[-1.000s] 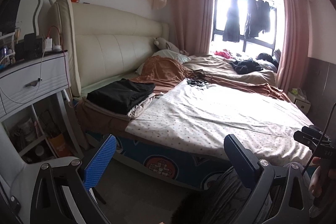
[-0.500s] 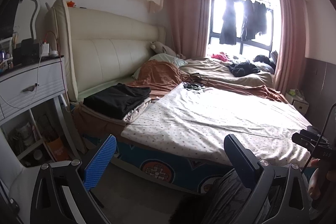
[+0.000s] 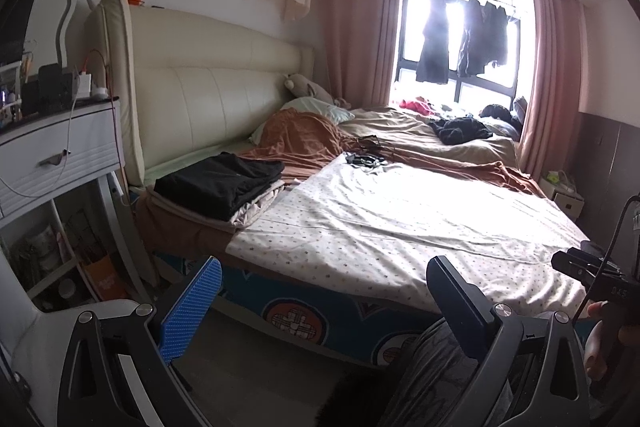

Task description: Fold large clothes

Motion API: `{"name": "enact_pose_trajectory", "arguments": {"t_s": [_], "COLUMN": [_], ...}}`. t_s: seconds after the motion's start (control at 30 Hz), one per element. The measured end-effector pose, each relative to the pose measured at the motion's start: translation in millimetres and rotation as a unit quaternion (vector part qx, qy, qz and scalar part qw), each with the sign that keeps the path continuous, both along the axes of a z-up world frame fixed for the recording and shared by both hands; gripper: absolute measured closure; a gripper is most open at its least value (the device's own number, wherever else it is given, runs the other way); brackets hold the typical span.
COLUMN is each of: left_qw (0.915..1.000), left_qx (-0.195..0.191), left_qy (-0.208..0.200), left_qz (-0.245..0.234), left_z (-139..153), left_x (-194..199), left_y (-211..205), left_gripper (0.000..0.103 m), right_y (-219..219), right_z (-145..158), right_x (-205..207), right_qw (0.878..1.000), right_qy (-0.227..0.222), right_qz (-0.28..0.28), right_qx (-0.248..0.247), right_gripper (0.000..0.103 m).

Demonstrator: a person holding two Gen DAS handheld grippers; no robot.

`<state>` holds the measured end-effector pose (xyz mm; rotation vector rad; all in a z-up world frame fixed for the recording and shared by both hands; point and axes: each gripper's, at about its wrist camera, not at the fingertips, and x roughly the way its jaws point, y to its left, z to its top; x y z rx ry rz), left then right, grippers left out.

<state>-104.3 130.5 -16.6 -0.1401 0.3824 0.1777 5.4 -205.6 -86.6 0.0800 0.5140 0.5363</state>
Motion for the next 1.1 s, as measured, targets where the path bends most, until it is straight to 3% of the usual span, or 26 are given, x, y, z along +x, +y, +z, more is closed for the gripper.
{"name": "enact_pose_trajectory", "arguments": {"t_s": [1.1], "left_qw": [0.9999], "left_qx": [0.005], "left_qy": [-0.011], "left_qz": [-0.003], "left_z": [4], "left_x": [-7], "left_y": [-4], "left_gripper": [0.0], "right_y": [-17], "right_z": [-5], "right_x": [4], "right_qw": [1.0], "right_qy": [0.02], "right_qz": [-0.017], "right_qx": [0.01], "right_gripper": [0.001]}}
